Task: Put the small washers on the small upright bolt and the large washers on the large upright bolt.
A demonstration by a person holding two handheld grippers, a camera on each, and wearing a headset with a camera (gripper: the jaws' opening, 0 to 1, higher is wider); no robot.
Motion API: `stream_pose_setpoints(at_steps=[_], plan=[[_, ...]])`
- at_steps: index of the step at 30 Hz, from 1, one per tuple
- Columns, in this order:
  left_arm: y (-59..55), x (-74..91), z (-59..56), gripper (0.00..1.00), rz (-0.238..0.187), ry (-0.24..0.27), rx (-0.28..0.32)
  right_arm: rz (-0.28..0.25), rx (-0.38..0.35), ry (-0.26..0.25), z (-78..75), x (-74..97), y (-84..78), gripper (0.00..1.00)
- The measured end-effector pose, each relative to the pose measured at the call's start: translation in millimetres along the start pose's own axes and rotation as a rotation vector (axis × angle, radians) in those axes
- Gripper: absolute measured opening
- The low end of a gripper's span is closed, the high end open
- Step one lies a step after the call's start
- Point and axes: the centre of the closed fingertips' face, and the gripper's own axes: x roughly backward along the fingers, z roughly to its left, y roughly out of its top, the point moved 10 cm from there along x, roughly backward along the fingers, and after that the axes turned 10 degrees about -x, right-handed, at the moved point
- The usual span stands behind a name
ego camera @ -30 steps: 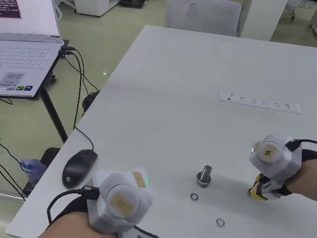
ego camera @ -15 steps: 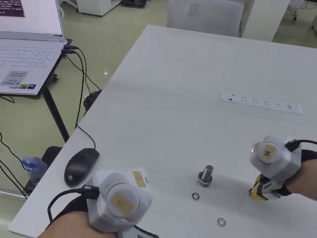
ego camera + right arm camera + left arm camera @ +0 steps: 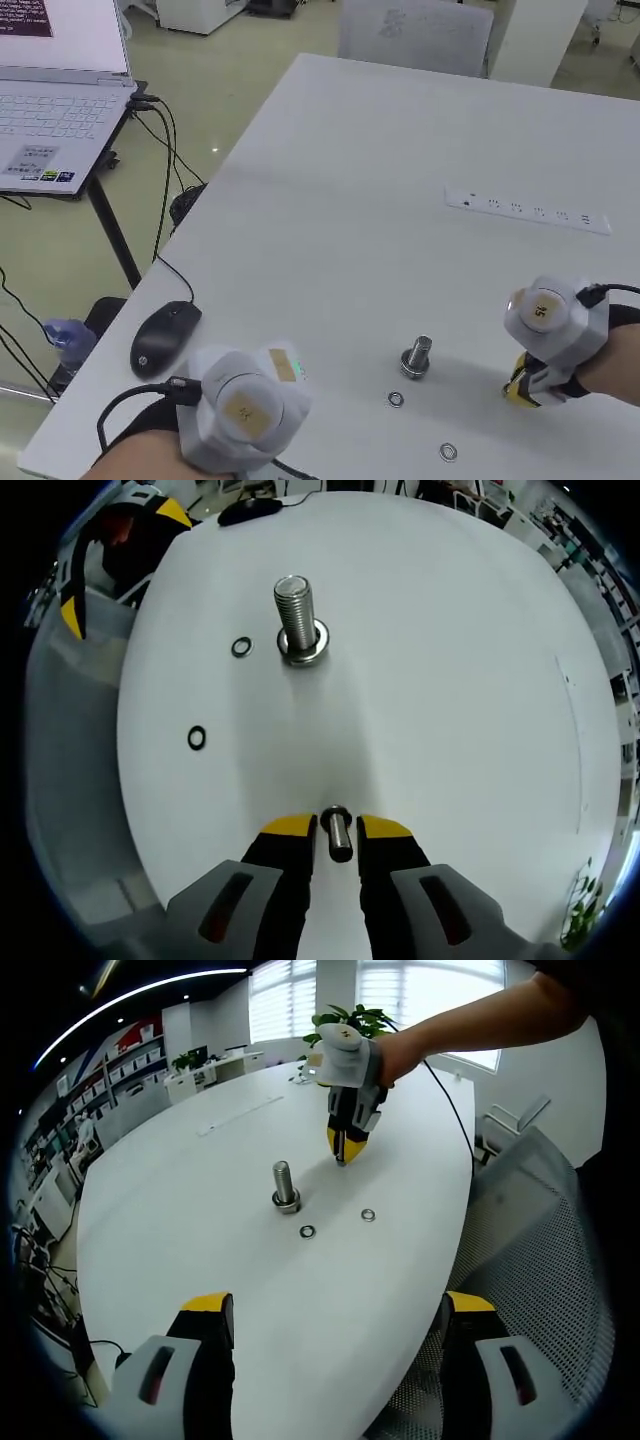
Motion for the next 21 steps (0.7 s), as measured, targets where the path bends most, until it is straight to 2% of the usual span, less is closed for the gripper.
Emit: stream_pose_setpoints(at_steps=[5, 11, 21], plan=[[0.6, -0.1, 0.0, 0.85, 0.000, -0.002, -0.003, -0.006, 0.006, -0.001, -0.5, 0.6, 0.2, 0.23], [2.2, 2.0, 1.4, 0.85, -0.008, 0.002, -0.008, -0.017, 0.007, 0.000, -0.6, 8.0, 1.5, 0.23], [6.1, 4.4, 3.4, 0.88, -0.029, 0.012, -0.010, -0.080, 0.027, -0.014, 5.4, 35.3, 24.5, 0.24]])
